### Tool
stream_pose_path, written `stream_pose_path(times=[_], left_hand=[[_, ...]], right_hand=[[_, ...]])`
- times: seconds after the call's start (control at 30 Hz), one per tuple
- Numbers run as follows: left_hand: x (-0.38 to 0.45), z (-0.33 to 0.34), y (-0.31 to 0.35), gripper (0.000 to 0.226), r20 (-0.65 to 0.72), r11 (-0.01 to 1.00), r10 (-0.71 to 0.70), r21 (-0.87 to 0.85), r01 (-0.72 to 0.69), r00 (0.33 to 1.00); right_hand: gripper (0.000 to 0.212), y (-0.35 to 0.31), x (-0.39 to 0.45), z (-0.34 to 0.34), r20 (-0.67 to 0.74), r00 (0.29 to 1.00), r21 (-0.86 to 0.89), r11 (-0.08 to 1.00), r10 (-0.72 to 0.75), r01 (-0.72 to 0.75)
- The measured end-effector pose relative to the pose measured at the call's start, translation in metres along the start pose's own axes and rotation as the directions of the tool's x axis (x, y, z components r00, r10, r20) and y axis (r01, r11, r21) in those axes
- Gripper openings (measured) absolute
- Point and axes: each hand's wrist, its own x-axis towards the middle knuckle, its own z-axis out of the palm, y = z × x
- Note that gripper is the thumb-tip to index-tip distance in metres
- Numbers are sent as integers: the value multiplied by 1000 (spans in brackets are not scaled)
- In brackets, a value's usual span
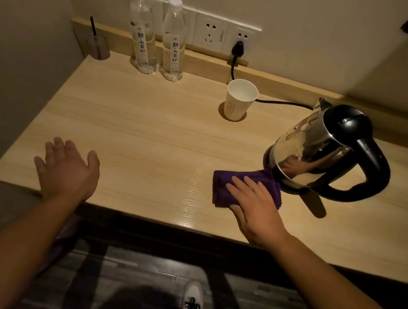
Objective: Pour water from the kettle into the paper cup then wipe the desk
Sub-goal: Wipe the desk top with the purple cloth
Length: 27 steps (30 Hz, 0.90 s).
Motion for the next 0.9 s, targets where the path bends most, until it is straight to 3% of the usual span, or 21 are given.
stream_pose_path(times=[0.17,0.27,0.4,0.5,0.6,0.73,0.83,0.9], left_hand=[[-1,-2,-1,77,29,1000,13,8,-13,1000],[2,-4,-4,78,80,999,24,20,-26,996],[7,-17,-13,75,200,998,53,22,-59,978],[-8,-31,-11,70,239,994,95,25,-104,966],[-46,-45,10,66,295,982,186,-83,-168,937],[-106,-84,58,66,389,891,395,-382,-244,833],[-131,-128,89,66,452,782,577,-546,-300,680],[-133,-155,103,70,476,731,670,-554,-397,569]], right_hand=[[55,-18,-81,16,39,999,-15,999,37,-37],[49,-25,-102,16,58,996,1,998,68,-68],[43,-33,-110,-4,99,986,153,977,132,-146],[35,-38,-108,-39,266,956,344,915,120,-211],[25,-43,-100,-73,545,837,561,717,58,-415],[32,-52,-77,-93,710,700,644,470,-73,-604],[34,-62,-49,-106,720,671,642,535,-175,-549],[32,-68,-28,-118,715,658,646,585,-238,-491]])
